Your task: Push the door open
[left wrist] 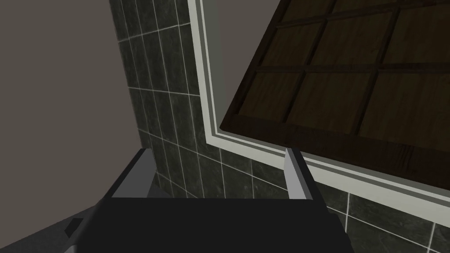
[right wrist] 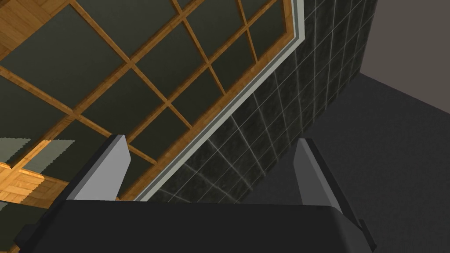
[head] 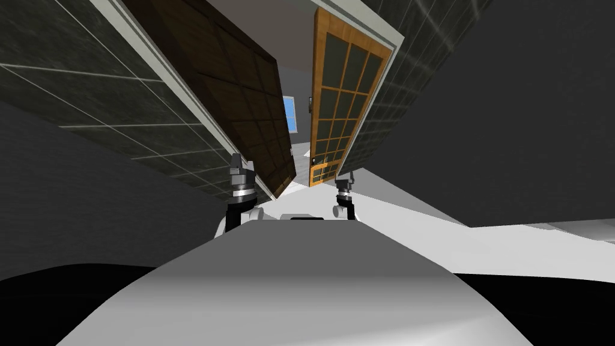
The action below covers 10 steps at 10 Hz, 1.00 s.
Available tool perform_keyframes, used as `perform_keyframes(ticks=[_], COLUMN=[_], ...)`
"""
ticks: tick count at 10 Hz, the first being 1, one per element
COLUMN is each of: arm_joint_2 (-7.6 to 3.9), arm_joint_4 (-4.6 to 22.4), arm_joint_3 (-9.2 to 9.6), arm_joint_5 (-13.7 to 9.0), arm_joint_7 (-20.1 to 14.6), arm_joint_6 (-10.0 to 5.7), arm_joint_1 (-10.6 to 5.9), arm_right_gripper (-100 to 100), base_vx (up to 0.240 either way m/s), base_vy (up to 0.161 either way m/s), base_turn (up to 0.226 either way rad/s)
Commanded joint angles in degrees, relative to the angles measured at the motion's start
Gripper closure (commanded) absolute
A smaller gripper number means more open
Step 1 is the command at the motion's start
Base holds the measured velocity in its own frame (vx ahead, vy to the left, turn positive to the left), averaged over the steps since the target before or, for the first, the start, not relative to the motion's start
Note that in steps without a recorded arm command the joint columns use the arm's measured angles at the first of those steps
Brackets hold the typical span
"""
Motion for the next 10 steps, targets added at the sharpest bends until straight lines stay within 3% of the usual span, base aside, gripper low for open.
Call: perform_keyframes(ticks=[1, 10], arm_joint_2=[-0.34, -0.60], arm_joint_4=[2.09, 13.54], arm_joint_3=[-0.02, 0.62], arm_joint_5=[-0.69, -3.96], arm_joint_7=[-1.73, -9.90], arm_joint_6=[-0.44, -2.64], arm_joint_1=[-0.69, -4.76], arm_right_gripper=[-100, -100], base_vx=[0.080, 0.077], base_vy=[-0.067, -0.062], base_turn=[0.150, 0.146])
